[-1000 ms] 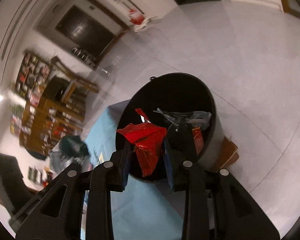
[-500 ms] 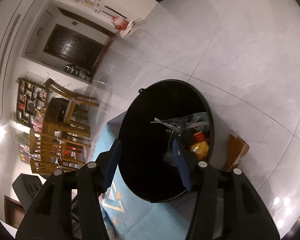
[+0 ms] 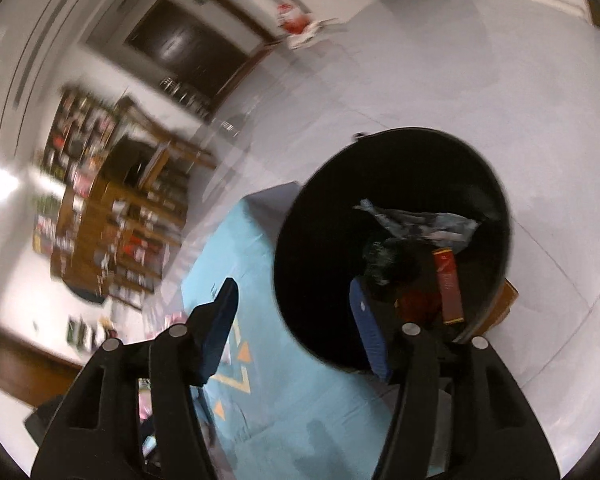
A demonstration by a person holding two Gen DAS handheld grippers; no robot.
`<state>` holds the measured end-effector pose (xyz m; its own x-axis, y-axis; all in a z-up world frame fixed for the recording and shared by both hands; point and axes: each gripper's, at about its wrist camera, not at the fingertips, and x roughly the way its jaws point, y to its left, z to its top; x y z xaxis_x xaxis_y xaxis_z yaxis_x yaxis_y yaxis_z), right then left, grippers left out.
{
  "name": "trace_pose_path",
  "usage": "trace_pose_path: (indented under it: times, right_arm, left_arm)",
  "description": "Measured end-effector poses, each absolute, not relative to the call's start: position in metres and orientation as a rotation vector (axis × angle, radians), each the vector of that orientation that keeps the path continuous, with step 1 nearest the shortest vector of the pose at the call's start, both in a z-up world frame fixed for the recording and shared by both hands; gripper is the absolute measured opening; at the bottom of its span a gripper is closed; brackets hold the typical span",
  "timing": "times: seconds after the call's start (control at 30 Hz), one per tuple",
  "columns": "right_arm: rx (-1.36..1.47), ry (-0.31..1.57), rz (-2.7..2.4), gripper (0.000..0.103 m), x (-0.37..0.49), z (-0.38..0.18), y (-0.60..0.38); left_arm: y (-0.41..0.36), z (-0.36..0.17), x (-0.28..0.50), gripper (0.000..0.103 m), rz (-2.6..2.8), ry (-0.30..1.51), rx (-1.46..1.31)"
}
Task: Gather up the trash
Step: 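Grasp the blue cloth with the right tool while the left grasps the grey plastic bag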
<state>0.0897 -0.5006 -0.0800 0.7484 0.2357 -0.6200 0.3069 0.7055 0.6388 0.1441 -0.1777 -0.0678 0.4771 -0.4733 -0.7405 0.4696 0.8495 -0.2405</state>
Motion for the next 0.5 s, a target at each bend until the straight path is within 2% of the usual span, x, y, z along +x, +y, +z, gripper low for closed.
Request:
trace_pose_path:
  times: [0.27, 0.33, 0.5]
  right_arm:
    - [0.655, 0.828, 0.113, 0.061, 0.106, -0.077, -0.44]
    - [0.62, 0.854, 0.144, 0.065, 0.109, -0.078, -0.423]
    - [0.507, 0.937, 0.241, 0.065, 0.12, -0.085, -0.373]
  left_arm:
    - [-0.05, -0.072, 0.131, 0.091, -0.328, 0.914, -0.085]
    - [-0.024, -0.082, 0.126, 0.091, -0.285, 0.948, -0.114]
    - [0.004, -0.109, 0.12, 0.091, -0.245, 1.027, -0.159]
